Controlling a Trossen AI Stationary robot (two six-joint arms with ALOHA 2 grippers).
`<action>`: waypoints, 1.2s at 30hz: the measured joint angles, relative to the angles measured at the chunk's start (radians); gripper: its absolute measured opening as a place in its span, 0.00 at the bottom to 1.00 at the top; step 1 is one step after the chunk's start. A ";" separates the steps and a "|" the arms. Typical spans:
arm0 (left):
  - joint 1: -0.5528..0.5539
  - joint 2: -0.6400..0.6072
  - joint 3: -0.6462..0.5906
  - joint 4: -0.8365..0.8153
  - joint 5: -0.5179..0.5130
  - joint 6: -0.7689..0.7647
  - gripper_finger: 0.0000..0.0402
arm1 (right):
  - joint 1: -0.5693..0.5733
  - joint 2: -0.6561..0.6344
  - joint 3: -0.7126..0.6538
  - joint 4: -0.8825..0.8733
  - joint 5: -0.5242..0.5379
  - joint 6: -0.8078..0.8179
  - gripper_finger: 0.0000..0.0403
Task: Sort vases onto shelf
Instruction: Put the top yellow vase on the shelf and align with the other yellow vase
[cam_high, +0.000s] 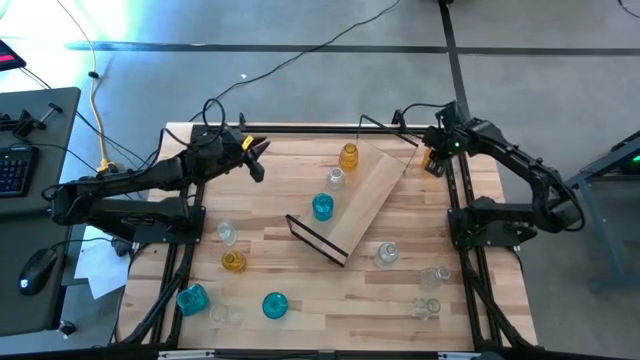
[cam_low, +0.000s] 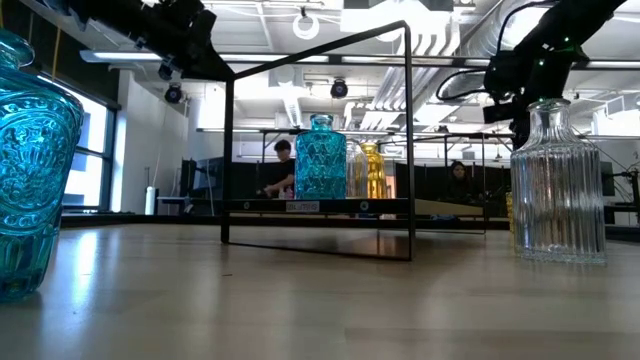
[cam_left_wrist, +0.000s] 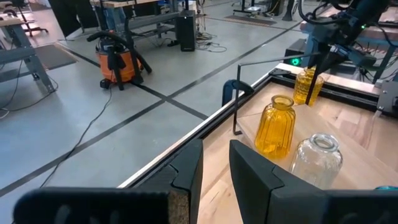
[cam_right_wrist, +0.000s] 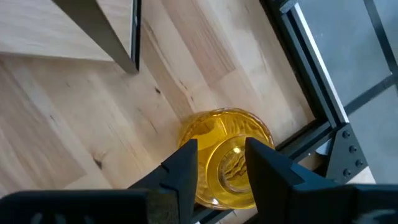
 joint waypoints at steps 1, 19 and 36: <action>0.000 0.000 0.000 -0.006 0.000 0.000 0.18 | 0.005 0.007 0.000 -0.001 0.011 0.004 0.29; 0.000 -0.002 0.000 -0.026 -0.001 0.009 0.18 | 0.024 0.039 0.003 -0.010 0.048 0.066 0.29; 0.000 -0.045 0.000 -0.046 -0.001 0.008 0.18 | 0.103 0.040 0.002 -0.051 0.151 0.175 0.29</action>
